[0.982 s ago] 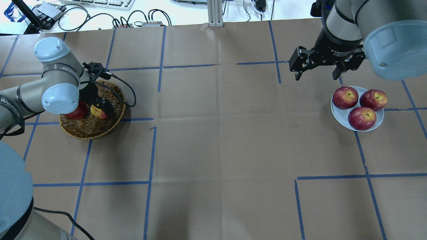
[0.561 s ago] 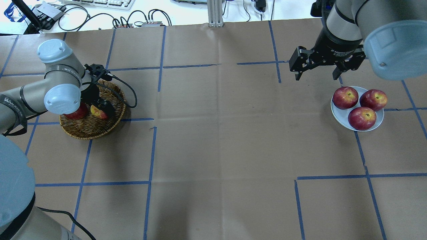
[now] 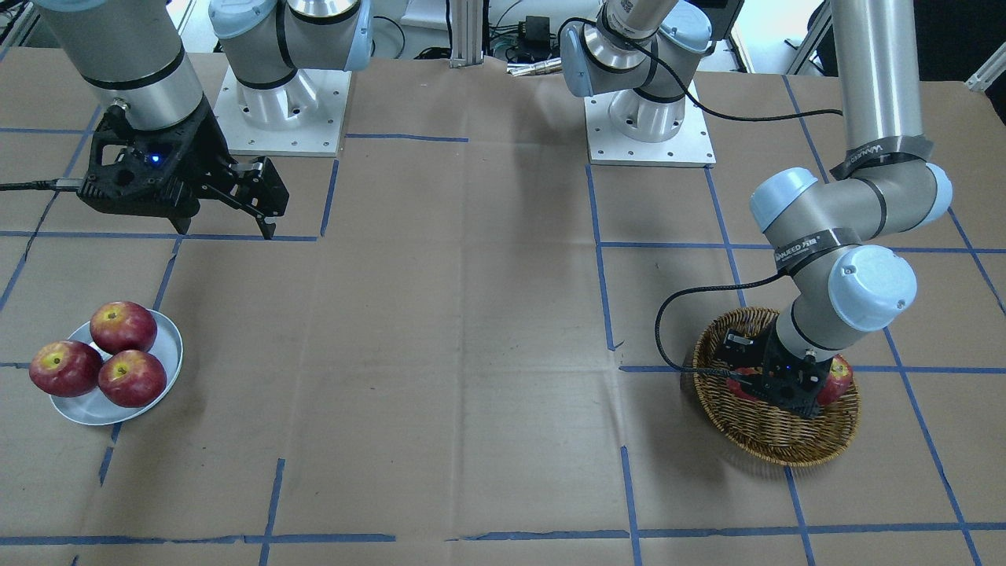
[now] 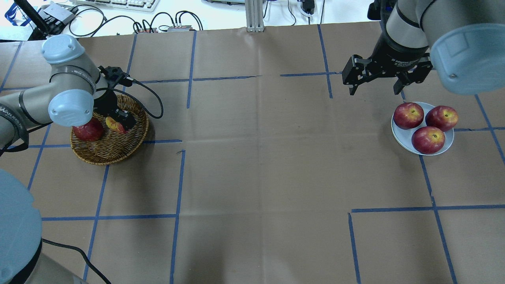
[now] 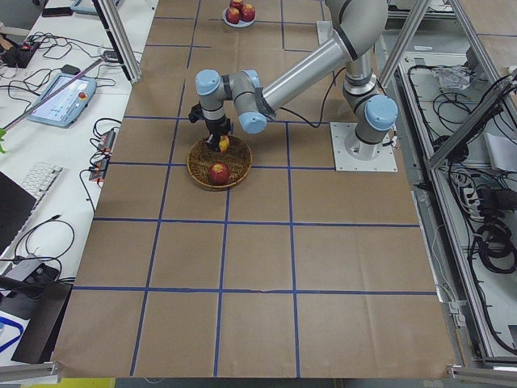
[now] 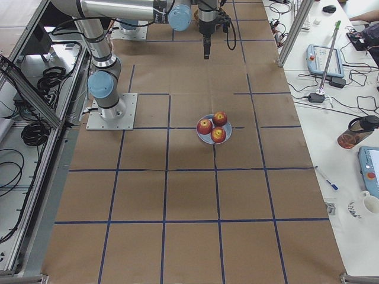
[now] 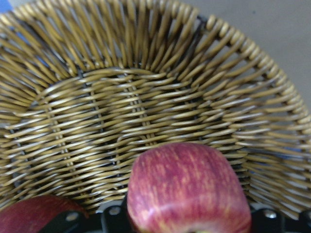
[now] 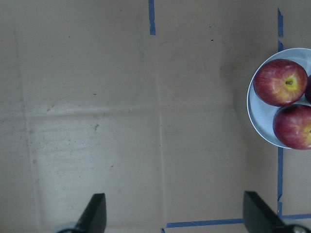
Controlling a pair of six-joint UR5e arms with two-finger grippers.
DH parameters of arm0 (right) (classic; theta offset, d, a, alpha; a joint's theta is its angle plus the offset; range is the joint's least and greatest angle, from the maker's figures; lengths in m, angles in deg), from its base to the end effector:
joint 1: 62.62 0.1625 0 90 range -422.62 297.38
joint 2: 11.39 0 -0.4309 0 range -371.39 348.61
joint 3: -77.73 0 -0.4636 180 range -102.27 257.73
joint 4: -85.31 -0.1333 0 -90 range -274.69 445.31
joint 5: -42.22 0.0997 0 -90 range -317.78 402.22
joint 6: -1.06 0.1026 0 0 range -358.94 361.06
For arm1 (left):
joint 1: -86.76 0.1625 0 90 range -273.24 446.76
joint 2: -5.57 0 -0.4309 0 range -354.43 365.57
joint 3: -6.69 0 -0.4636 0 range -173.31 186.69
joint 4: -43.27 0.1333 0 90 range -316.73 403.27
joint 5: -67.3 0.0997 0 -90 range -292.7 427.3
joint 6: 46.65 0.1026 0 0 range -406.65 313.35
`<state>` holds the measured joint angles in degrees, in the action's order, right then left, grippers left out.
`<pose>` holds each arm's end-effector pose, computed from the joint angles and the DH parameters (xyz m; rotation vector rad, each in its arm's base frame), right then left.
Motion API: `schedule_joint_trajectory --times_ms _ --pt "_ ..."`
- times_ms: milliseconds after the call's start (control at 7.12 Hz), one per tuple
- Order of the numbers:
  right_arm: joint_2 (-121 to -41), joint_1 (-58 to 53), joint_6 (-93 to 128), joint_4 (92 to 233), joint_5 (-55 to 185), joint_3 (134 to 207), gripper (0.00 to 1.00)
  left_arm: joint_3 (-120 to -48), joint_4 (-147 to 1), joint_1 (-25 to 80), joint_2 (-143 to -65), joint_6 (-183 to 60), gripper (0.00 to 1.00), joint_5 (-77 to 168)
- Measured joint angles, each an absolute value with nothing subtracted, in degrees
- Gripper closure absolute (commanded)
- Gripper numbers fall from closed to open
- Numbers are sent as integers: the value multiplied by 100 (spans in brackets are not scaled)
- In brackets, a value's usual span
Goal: Transfer apple from basket to plate
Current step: 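Carry the apple with the left gripper toward the table center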
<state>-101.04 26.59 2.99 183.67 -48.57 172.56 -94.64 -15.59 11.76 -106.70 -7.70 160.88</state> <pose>0.1240 -0.5713 0.4546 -0.0748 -3.1263 0.0870 0.0443 -0.6555 0.1981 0.6460 3.0357 0.1034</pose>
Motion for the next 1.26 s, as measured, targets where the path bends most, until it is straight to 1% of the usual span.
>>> schedule_joint_trajectory --times_ms 281,561,982,1263 --pt "-10104 2659 299 18366 -4857 17256 0 -9132 -2230 488 -10396 -2153 55 15972" --pt "-10104 2659 299 18366 -4857 17256 0 -8874 -2442 -542 -10427 -3819 55 15954" --pt "-10104 2659 299 18368 -4857 17256 0 -8763 -1988 -1845 -10942 -5473 56 15849" --pt "-10104 2659 299 18374 -4857 17256 0 -8689 -1581 -2306 -11397 -5931 56 15719"
